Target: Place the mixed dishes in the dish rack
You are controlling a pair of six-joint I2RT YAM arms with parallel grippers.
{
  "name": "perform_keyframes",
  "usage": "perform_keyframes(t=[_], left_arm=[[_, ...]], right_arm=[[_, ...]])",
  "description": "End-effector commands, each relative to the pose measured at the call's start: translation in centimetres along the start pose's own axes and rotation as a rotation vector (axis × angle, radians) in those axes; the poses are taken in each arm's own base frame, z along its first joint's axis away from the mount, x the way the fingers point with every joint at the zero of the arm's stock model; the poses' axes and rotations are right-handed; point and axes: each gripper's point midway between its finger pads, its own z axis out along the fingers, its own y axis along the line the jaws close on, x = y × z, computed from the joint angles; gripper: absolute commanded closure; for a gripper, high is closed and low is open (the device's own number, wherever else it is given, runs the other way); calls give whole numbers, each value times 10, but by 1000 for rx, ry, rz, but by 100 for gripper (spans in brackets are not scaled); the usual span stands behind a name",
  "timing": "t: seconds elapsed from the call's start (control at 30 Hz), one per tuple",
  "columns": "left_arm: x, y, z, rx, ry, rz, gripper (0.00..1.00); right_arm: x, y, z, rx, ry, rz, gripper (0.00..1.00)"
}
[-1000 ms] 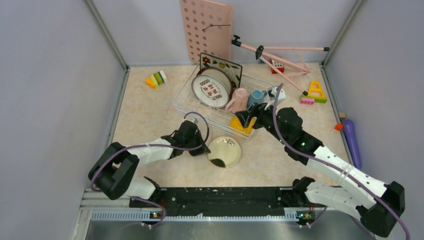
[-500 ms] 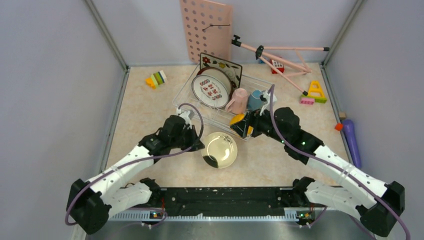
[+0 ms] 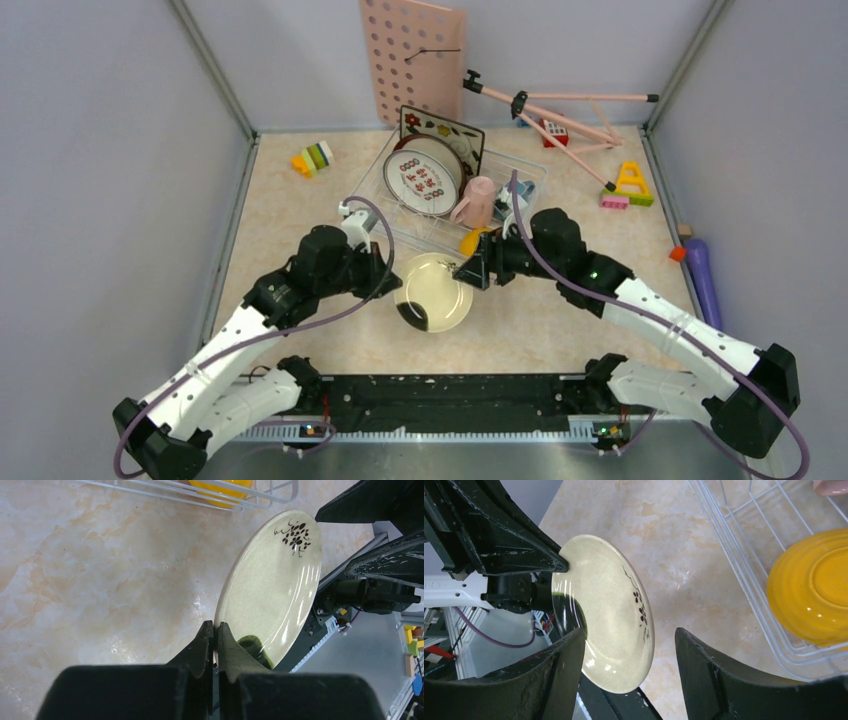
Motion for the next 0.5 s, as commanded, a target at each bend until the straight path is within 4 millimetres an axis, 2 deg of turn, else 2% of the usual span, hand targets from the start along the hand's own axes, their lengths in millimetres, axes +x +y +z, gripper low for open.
perform_keyframes(t=[0.0, 0.3, 0.4, 0.47], left_arm=[[-25, -16, -14, 43, -93, 29, 100], [-30, -27, -13, 96, -106, 13, 100], [-32, -28, -13, 107, -122, 18, 100], [-34, -29, -14, 110, -137, 25, 100]], right_arm=[[-19, 5, 0, -7, -59, -29, 36], [-4, 8, 15, -73, -12, -35, 50], [-2, 7, 19, -72, -2, -43, 51], [-1, 7, 19, -73, 2, -46, 60]])
